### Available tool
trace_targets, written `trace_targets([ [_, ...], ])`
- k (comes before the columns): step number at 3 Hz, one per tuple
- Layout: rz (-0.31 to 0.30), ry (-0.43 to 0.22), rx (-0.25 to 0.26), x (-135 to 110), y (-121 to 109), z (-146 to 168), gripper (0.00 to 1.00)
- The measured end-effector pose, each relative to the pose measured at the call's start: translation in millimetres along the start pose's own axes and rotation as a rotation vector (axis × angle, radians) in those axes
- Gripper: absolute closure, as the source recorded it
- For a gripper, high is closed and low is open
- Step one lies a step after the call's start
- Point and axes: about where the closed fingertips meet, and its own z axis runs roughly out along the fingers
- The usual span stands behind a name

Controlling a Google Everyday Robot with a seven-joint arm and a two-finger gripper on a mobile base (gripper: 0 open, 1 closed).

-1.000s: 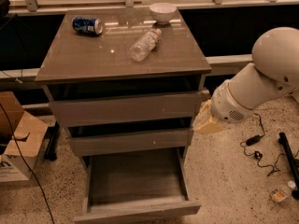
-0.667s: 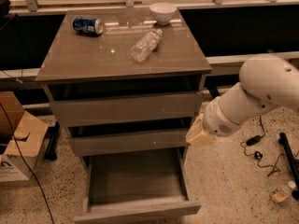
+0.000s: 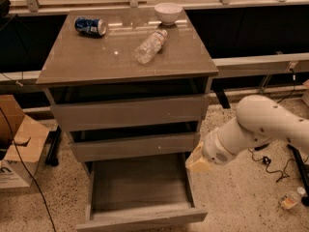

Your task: Close bottom drawer

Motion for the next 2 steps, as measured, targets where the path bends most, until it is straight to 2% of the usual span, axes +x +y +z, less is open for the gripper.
trace_targets([
  [1,0.108,-0.098,-0.039,34.8,3.2,51.1,1.0],
  [2,0.107,-0.097,-0.039,34.5,3.3,50.9,1.0],
])
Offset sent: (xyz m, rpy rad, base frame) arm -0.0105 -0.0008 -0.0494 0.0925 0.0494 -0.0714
